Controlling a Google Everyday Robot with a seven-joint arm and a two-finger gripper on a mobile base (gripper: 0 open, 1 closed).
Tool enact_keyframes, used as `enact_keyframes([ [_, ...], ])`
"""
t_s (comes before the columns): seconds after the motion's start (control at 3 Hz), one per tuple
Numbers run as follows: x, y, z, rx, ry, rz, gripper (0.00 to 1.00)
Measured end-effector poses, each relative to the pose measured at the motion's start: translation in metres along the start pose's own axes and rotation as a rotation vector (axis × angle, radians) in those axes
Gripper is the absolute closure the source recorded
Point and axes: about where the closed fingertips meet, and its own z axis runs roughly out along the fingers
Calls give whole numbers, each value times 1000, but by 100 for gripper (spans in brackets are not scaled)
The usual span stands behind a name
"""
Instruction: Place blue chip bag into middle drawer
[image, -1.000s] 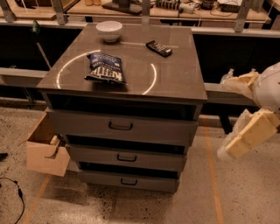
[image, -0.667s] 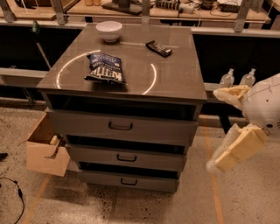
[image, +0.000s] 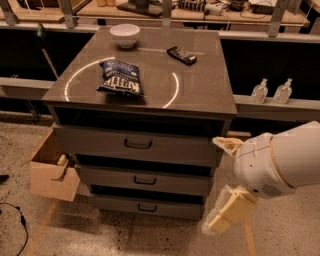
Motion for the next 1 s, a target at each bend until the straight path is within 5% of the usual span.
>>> enact_keyframes([
  [0.33, 1, 0, 1, 2, -2, 3, 0],
  [0.67, 15, -5, 26, 39, -26, 59, 0],
  [1.0, 29, -10, 63, 53, -35, 45, 0],
])
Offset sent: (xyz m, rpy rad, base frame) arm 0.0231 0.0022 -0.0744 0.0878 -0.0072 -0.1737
